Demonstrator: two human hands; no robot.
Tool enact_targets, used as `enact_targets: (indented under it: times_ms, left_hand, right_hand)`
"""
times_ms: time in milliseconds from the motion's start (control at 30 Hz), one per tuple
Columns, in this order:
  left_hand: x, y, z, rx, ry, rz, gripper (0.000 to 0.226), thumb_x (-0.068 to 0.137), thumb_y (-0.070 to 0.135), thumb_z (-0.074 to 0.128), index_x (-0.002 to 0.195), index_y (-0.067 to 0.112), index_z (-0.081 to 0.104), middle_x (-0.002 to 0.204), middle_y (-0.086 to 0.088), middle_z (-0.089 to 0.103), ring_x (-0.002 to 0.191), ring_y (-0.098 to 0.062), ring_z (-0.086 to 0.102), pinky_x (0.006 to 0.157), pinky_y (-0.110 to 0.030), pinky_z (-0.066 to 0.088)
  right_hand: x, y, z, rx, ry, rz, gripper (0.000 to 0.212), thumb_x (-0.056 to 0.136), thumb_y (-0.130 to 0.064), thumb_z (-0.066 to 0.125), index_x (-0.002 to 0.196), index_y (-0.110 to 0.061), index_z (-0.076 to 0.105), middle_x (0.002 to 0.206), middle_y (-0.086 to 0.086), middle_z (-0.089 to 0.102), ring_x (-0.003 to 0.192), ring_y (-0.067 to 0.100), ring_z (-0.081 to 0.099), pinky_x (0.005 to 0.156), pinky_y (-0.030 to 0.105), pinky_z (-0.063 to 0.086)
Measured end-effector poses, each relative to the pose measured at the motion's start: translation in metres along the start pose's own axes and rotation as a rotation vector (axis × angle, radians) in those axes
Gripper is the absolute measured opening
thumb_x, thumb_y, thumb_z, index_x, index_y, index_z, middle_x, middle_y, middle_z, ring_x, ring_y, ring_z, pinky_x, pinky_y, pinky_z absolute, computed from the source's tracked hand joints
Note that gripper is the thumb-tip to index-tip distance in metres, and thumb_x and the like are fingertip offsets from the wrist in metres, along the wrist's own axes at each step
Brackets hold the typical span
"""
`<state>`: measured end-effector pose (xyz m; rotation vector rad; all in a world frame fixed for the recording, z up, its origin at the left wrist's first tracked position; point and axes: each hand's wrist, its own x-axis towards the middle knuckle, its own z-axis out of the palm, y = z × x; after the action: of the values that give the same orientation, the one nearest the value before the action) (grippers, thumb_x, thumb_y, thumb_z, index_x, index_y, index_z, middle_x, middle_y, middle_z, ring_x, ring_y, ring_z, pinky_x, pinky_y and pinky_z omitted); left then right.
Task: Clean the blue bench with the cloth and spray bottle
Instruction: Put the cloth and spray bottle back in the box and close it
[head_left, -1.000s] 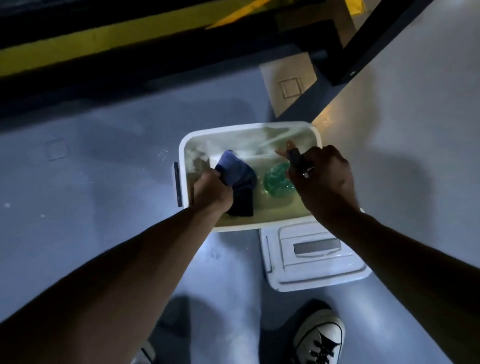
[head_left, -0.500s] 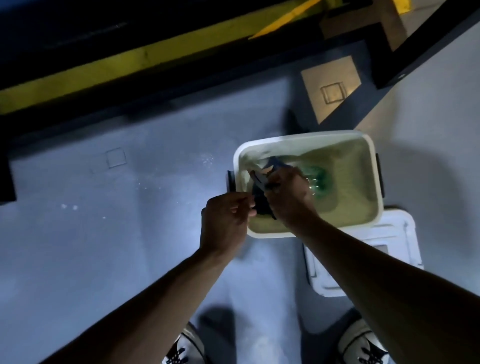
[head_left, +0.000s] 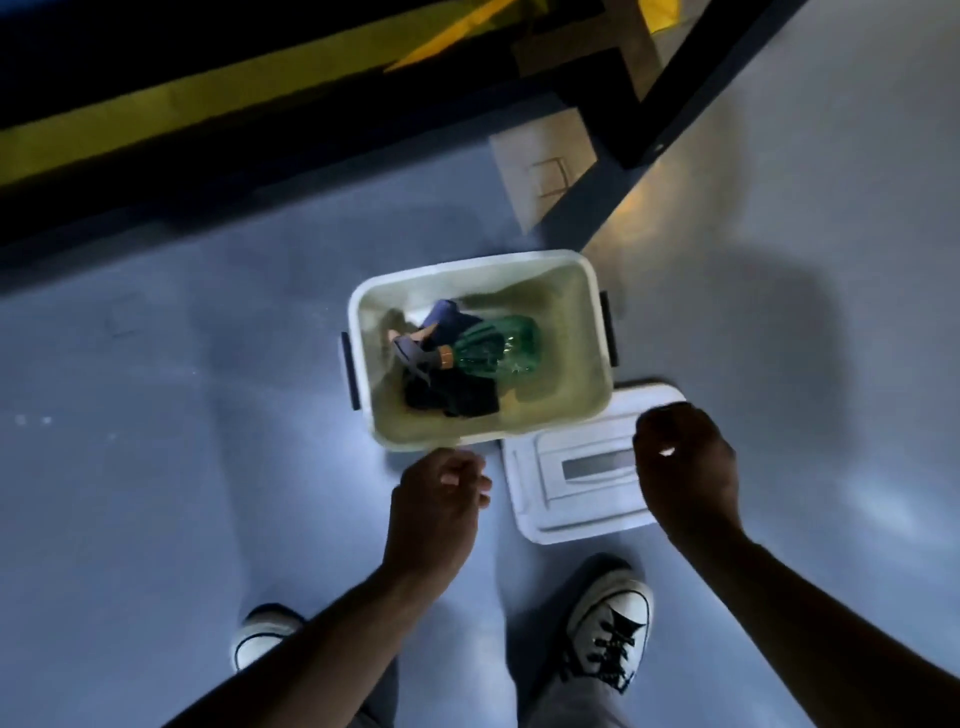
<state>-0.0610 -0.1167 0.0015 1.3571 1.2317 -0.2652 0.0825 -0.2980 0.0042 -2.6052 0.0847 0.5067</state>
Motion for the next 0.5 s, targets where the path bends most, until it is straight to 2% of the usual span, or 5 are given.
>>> enact_targets:
  times_ms: [100,167,267,367,500]
  left_hand:
    - [0.001,-0.024,0.032,0.044,-0.015,-0.144,0.019,0.098,0.015,0.06,0.083,0.017,0.071,0.071,0.001,0.078,0.067,-0.011,0.074,0.077,-0.038,0.06]
    - [0.01,-0.04,0.052,0.151,0.001,-0.177,0.019,0.099,0.018,0.058,0.085,0.017,0.072,0.088,-0.005,0.079,0.088,-0.023,0.075,0.089,-0.045,0.06]
    - [0.03,-0.058,0.078,0.335,0.066,-0.177,0.022,0.099,0.016,0.054,0.111,0.01,0.071,0.12,-0.013,0.074,0.111,-0.032,0.067,0.09,-0.028,0.048]
    - [0.053,-0.074,0.102,0.4,0.078,-0.201,0.027,0.096,0.013,0.051,0.116,0.003,0.066,0.125,-0.019,0.067,0.101,-0.034,0.061,0.079,-0.028,0.04]
    - [0.07,-0.084,0.122,0.398,0.168,-0.286,0.03,0.088,0.014,0.054,0.114,0.002,0.064,0.12,-0.021,0.064,0.094,-0.034,0.062,0.078,-0.034,0.05]
  right_hand:
    - [0.019,0.056,-0.006,-0.126,-0.099,0.157,0.009,0.091,-0.026,0.06,0.095,-0.023,0.068,0.101,0.005,0.067,0.079,0.026,0.063,0.075,0.041,0.058]
    - [0.033,0.087,-0.001,-0.202,-0.177,0.187,0.02,0.092,-0.03,0.063,0.11,-0.021,0.067,0.115,0.008,0.066,0.088,0.026,0.062,0.085,0.036,0.054]
    - [0.057,0.118,0.011,-0.24,-0.271,0.242,0.042,0.093,-0.029,0.06,0.13,-0.01,0.059,0.133,0.019,0.058,0.119,0.037,0.058,0.1,0.04,0.048]
    - [0.076,0.137,0.024,-0.29,-0.298,0.293,0.049,0.092,-0.027,0.057,0.136,-0.006,0.052,0.136,0.024,0.049,0.128,0.043,0.048,0.106,0.044,0.043]
    - [0.081,0.145,0.043,-0.279,-0.315,0.348,0.045,0.091,-0.024,0.056,0.13,-0.004,0.05,0.133,0.021,0.044,0.126,0.042,0.046,0.105,0.046,0.041]
